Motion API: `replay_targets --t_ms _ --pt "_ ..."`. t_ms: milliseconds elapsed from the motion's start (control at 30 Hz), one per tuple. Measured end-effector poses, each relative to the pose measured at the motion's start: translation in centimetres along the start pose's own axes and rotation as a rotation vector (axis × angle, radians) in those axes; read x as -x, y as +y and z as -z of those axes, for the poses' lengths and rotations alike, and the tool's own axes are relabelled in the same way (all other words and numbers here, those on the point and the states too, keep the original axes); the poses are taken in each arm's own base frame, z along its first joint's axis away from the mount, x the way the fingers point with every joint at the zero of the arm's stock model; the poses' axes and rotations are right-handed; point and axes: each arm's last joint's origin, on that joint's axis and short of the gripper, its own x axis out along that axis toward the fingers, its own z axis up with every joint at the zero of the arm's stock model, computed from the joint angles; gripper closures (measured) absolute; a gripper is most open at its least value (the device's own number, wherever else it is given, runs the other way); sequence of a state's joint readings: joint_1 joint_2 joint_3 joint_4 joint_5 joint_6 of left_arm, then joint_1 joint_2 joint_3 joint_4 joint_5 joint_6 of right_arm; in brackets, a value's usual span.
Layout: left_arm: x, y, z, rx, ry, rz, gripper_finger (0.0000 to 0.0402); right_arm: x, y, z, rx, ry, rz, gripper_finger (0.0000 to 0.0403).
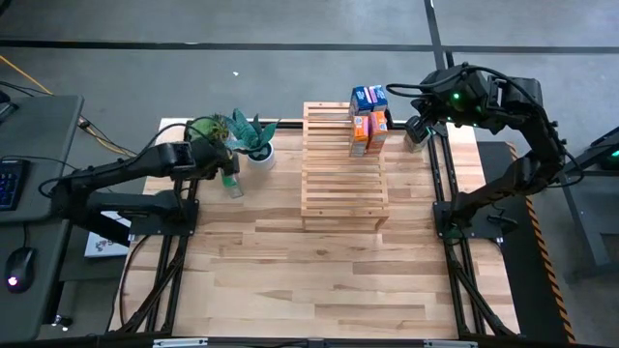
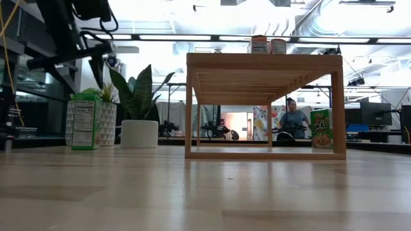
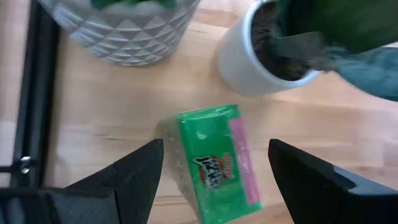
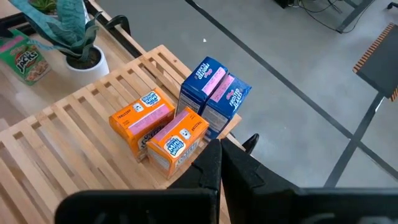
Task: Stack cereal on shelf
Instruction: Put the left green cereal box on the shelf
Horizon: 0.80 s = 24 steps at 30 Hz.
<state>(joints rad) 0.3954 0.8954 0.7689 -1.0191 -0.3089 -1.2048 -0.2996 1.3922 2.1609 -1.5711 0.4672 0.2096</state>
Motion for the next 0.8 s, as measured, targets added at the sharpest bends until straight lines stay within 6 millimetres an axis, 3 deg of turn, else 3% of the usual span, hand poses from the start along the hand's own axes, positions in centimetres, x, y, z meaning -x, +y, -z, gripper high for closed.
replay_targets --t_ms 633,800 --pt "-3.9 -2.4 1.9 -0.01 0.031 -0.203 0.012 0.0 0.0 0.0 0.001 0.0 0.002 0.0403" --pt "-4.9 -3.0 2.1 -0.019 0.037 -0.224 0.0139 0.0 0.0 0.0 0.0 0.0 0.002 0.0403"
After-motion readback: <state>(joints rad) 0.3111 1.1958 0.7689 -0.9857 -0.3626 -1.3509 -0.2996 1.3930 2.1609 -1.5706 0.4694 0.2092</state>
